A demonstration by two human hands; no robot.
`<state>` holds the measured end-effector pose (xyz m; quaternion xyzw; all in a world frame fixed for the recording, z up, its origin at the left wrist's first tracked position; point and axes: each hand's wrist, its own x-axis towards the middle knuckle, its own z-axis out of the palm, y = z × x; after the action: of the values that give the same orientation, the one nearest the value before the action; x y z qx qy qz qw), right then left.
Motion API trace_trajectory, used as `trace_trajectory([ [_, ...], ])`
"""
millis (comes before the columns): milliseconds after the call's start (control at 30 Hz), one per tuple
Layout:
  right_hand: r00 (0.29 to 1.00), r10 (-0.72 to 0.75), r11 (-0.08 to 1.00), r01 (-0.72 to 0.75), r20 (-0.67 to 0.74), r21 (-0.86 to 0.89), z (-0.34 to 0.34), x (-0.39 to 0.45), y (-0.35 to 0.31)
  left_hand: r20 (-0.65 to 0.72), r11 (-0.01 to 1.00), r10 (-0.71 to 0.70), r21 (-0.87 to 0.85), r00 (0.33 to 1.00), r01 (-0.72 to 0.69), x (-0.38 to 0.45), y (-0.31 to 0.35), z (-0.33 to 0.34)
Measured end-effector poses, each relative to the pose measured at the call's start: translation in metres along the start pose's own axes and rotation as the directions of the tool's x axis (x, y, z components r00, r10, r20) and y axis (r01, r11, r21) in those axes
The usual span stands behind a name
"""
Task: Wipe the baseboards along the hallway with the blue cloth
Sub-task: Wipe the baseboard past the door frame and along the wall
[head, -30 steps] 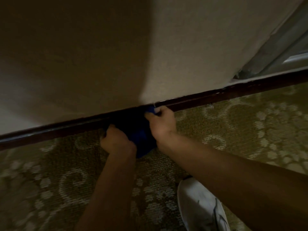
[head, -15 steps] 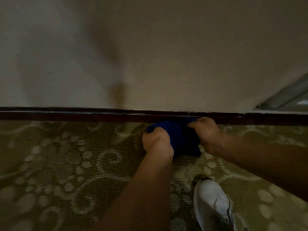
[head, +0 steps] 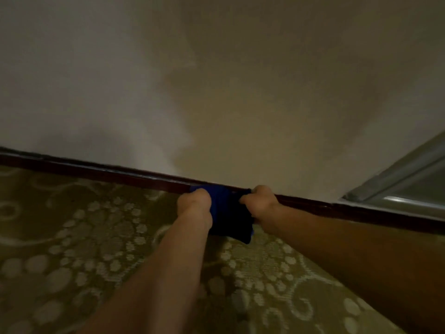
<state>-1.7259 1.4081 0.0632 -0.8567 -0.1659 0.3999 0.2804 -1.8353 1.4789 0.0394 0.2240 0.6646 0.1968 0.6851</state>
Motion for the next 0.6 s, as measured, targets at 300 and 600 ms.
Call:
trace_trajectory([
  [300,0.973,0.085,0.922,-0.159,0.217,0.354,0.027,0.006,-0.014,0.073,0.841,0.296,0.452,0.952,-0.296,-0.007,0.028,-0.077],
  [600,0.957,0.214,0.755,-0.290,0.198,0.588,0.040,0.028,0.014,0.197,0.618,0.267,0.717,0.943,-0.324,0.018,0.037,-0.054],
])
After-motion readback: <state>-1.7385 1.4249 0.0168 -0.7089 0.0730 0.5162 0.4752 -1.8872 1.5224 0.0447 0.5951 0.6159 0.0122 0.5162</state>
